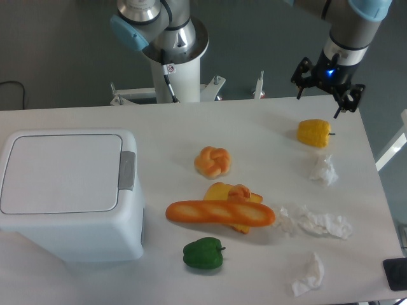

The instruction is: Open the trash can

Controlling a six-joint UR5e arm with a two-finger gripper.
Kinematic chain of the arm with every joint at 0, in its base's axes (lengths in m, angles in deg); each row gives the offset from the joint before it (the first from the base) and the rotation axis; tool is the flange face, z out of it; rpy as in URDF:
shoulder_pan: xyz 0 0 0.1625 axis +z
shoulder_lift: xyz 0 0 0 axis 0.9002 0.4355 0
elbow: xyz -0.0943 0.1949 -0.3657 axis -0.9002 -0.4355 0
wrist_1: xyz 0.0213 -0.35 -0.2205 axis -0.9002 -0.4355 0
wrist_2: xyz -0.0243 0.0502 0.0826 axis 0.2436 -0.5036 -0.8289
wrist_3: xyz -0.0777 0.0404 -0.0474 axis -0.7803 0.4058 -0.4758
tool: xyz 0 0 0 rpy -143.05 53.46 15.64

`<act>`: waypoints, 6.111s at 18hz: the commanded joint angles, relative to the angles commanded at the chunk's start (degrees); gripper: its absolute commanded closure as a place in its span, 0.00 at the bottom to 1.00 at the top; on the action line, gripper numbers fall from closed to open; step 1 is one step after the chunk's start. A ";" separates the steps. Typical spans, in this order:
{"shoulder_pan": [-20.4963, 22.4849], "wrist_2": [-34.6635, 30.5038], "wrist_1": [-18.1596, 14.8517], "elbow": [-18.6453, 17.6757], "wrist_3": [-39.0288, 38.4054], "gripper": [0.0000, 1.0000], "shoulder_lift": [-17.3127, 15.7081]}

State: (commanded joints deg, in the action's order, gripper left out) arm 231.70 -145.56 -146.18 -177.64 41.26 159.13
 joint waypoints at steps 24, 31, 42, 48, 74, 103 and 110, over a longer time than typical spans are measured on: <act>-4.82 14.33 -0.18 -1.94 -37.86 0.00 -9.05; -11.33 14.33 -0.09 1.49 -50.70 0.00 -7.39; -18.01 14.33 -0.62 8.61 -67.66 0.00 -2.29; -21.62 14.24 -0.62 13.09 -76.63 0.00 1.49; -32.34 18.19 -2.55 15.21 -78.66 0.00 5.01; -32.34 17.58 -2.64 13.27 -78.14 0.00 3.96; -32.26 17.49 -2.64 13.01 -78.14 0.00 4.31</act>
State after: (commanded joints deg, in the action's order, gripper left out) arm 199.45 -128.06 -148.82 -164.64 -36.87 163.44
